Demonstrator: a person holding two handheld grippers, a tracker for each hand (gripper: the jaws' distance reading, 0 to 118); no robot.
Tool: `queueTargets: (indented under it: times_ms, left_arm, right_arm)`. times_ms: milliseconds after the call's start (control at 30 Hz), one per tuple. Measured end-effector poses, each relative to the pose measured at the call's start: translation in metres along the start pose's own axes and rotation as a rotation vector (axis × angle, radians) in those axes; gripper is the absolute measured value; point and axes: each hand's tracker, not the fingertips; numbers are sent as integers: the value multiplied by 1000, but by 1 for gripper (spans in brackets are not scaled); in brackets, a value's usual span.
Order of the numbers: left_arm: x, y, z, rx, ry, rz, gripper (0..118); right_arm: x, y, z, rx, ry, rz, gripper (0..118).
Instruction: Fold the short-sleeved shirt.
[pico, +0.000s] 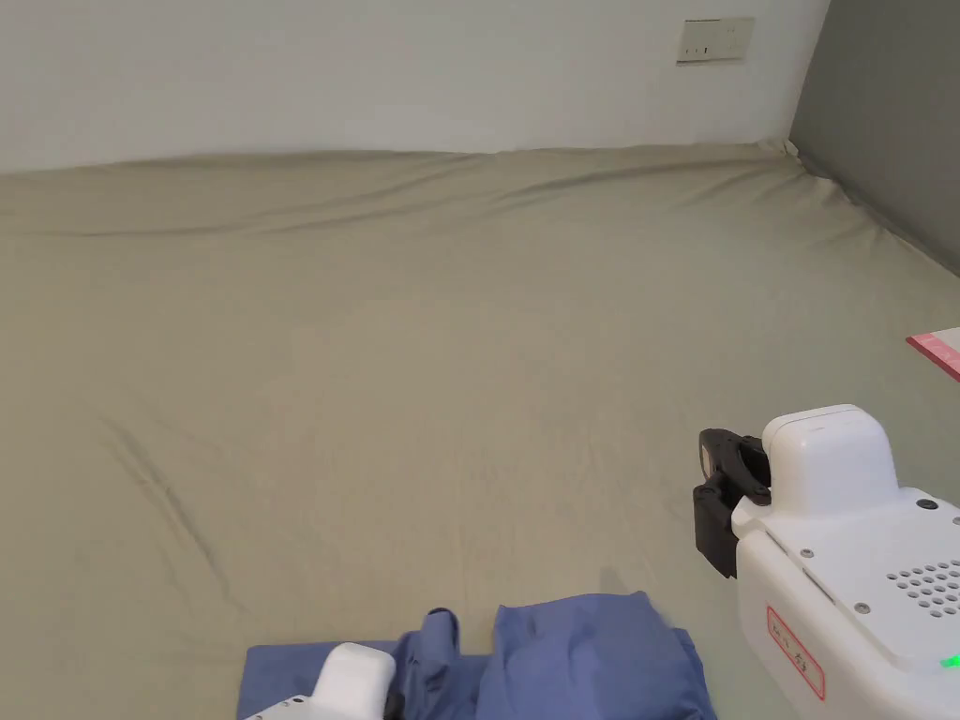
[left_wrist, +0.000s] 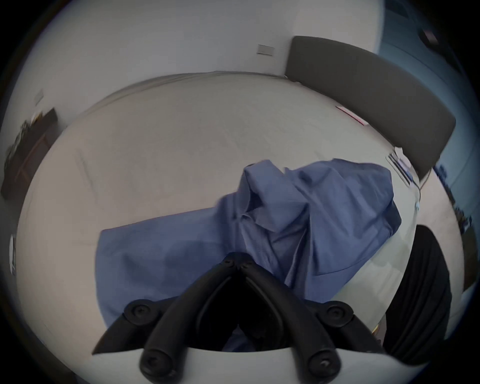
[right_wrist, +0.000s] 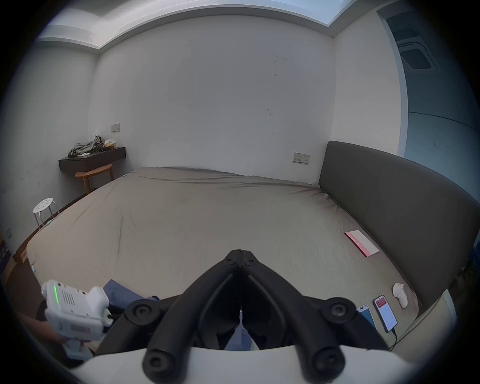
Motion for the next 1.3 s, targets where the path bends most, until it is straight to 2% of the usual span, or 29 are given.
queueTargets:
  times_ms: [267, 300, 467, 533, 667, 733, 867, 933, 1067, 1100, 1133, 1167, 1233, 1267, 1300]
  left_arm:
    - [55, 18, -6, 17, -8, -43, 0]
    - [59, 20, -7, 17, -35, -22, 0]
    - [81, 25, -11, -31, -286, 88, 0]
    - [77, 25, -12, -56, -471, 155, 0]
    - [38, 30, 15, 36, -438, 220, 0]
    - [4, 34, 35, 107, -384, 249, 0]
    - [-74, 32, 65, 192, -275, 325, 0]
    - [-111, 23, 69, 182, -260, 400, 0]
    - [-176, -10, 62, 119, -339, 635, 4]
    - [-186, -18, 57, 90, -360, 670, 8]
    - [-194, -25, 53, 55, -383, 687, 24]
    - [-200, -32, 46, 26, -420, 712, 48]
    - [-193, -41, 35, -11, -506, 768, 109]
    - [-193, -45, 27, -25, -564, 799, 118]
    - [-191, -47, 20, -22, -614, 847, 118]
  right_arm:
    - [2, 3, -2, -10, -20, -32, 0]
    - [11, 2, -4, -10, -19, -34, 0]
    - [15, 2, -8, -12, -7, -24, 0]
    - [16, 3, -7, -13, -5, -21, 0]
    - [18, 7, -4, 0, -7, -15, 0]
    - [3, 12, 0, 9, -7, -18, 0]
    - [-1, 13, -4, 16, 0, -18, 0]
    - [-5, 14, -4, 18, 8, -14, 0]
    - [-13, 14, -5, 18, 24, 7, 0]
    - [-13, 12, -7, 15, 26, 13, 0]
    - [-14, 12, -8, 13, 28, 17, 0]
    - [-14, 11, -9, 10, 31, 21, 0]
    - [-15, 10, -11, 5, 33, 28, 0]
    - [-15, 9, -12, 2, 33, 31, 0]
    - [-15, 9, -13, 0, 34, 33, 0]
